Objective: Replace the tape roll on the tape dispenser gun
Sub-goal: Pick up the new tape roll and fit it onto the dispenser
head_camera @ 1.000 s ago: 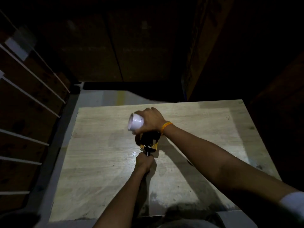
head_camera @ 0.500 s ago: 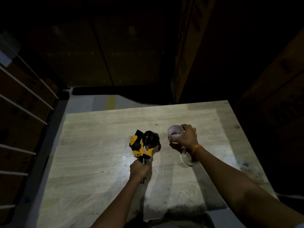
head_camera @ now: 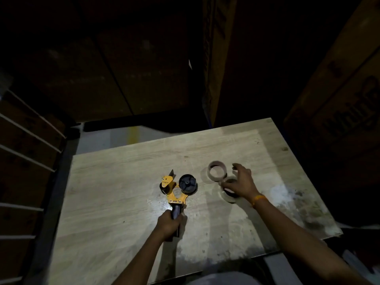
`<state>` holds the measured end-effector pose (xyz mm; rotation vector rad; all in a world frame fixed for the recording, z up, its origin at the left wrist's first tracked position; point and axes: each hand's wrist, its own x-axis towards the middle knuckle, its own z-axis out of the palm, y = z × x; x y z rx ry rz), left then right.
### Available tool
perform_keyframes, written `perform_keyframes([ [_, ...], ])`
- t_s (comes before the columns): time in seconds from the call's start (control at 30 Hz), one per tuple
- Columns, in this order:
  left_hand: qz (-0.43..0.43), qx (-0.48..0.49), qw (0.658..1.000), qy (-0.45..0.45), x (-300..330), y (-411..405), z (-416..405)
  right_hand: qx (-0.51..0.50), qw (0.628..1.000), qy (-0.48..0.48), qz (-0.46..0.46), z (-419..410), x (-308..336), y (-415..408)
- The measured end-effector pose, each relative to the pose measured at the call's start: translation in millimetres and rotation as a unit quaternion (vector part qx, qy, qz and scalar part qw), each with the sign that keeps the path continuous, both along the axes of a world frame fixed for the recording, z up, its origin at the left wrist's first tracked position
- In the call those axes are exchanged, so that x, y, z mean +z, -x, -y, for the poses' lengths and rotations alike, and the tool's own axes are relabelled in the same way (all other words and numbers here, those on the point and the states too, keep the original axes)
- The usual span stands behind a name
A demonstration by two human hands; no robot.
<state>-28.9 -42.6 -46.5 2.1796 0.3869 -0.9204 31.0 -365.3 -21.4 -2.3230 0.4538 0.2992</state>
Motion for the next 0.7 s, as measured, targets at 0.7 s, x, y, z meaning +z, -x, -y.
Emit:
perform_keyframes([
  [0.7,-0.037,-0.014,0.998,0.051,-10.8,27.7,-16.8,0.034,0.979,-0.075,0.185,-21.7,9.5,65.4],
])
